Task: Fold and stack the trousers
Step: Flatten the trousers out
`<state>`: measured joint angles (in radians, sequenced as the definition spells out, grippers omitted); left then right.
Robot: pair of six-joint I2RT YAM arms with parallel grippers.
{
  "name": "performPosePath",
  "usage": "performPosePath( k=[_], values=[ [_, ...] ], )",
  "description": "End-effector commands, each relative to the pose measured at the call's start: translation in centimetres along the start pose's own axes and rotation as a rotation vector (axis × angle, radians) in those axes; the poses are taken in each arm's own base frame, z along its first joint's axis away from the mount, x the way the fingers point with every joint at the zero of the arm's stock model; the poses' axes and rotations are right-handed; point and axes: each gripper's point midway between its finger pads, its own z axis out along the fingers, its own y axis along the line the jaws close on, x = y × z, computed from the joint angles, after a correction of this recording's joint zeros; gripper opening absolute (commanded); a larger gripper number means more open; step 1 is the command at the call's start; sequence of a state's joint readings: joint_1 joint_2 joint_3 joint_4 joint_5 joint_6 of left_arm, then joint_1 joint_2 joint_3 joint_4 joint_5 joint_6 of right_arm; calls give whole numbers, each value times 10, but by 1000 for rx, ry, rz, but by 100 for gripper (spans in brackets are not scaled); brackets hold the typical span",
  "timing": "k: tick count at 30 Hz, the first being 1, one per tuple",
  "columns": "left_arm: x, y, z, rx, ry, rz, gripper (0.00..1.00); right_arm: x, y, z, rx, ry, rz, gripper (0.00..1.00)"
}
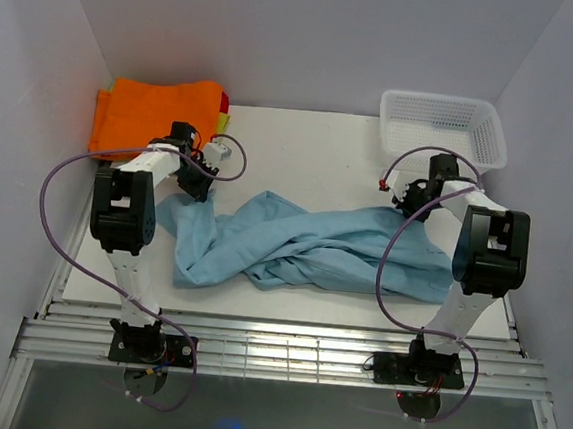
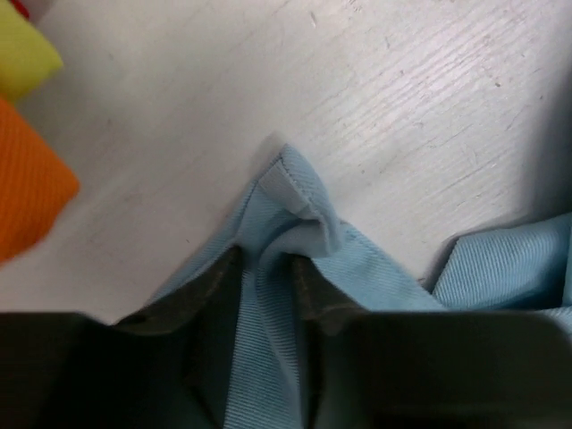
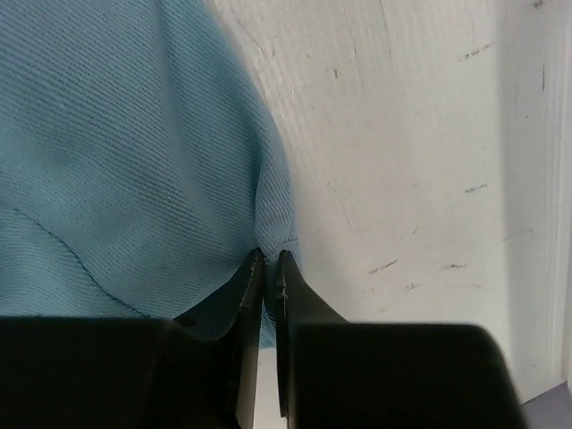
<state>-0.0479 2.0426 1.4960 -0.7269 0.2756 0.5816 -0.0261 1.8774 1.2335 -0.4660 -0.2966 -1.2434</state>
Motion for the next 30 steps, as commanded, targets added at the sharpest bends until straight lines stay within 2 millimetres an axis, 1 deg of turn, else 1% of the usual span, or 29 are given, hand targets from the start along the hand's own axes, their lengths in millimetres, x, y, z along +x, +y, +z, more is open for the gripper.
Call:
performPosePath(
  k=[1,2,3,4,5,6,7,8,9,10,11,12,14,15,16,17,18,19,20,21,22,23,24,25,27,28,30],
  values=[
    [21,-5,-6,-48,11,-68,32,19,2,-19,36,53,34,8],
    [22,-5,-11,-57,-1,-98,25,17,0,-26,50,42,36,8],
    [15,-3,-23,-80,-38,-114,5,10,-7,-44,92,25,38,8],
    [17,3,-33,-95,-57,-152,0,13,-9,-56,107,18,60,8],
    [14,4,-42,-100,-84,-204,0,10,-12,-65,123,-2,68,8],
    [9,11,-69,-126,-146,-238,0,2,-21,-87,177,-28,70,8],
    [10,14,-84,-133,-182,-269,0,6,-26,-101,207,-38,89,8],
    [11,6,-93,-113,-209,-276,0,4,-28,-112,224,-62,94,8],
    [9,2,-104,-118,-233,-277,0,0,-31,-131,269,-76,89,8],
    [1,-2,-133,-155,-301,-257,0,6,-33,-143,298,-77,101,8],
    [0,-6,-144,-167,-330,-256,0,5,-33,-150,314,-91,102,8],
    [-2,-14,-166,-197,-385,-252,0,9,-34,-166,355,-92,107,8],
    [-2,-18,-187,-239,-430,-274,0,10,-32,-179,388,-102,109,8],
    [0,-19,-197,-267,-445,-293,0,9,-31,-192,424,-104,103,8],
    [0,-18,-210,-291,-475,-334,0,15,-28,-199,442,-101,117,8],
    [-1,-17,-235,-360,-534,-352,0,10,-26,-213,477,-120,111,8],
    [0,-17,-247,-387,-565,-373,0,11,-26,-221,501,-127,113,8],
    [1,-16,-262,-420,-603,-410,0,17,-25,-232,531,-125,131,8],
    [1,-20,-286,-470,-664,-417,0,16,-23,-238,546,-147,140,8],
    [5,-16,-302,-536,-694,-442,0,13,-21,-256,593,-159,129,8],
    [4,-15,-318,-576,-735,-467,0,19,-22,-271,642,-158,143,8],
    [6,-14,-333,-622,-765,-483,0,16,-22,-281,668,-186,138,8],
    [6,-18,-354,-670,-819,-485,0,12,-20,-298,715,-203,135,8],
    [11,-12,-374,-750,-845,-516,0,18,-24,-315,775,-201,140,8],
    [13,-13,-402,-823,-913,-547,0,13,-25,-336,845,-243,153,8],
    [18,-10,-413,-876,-924,-568,0,15,-28,-346,879,-244,159,8],
    [14,-12,-434,-898,-1000,-604,0,10,-33,-361,923,-268,153,8]
  ],
)
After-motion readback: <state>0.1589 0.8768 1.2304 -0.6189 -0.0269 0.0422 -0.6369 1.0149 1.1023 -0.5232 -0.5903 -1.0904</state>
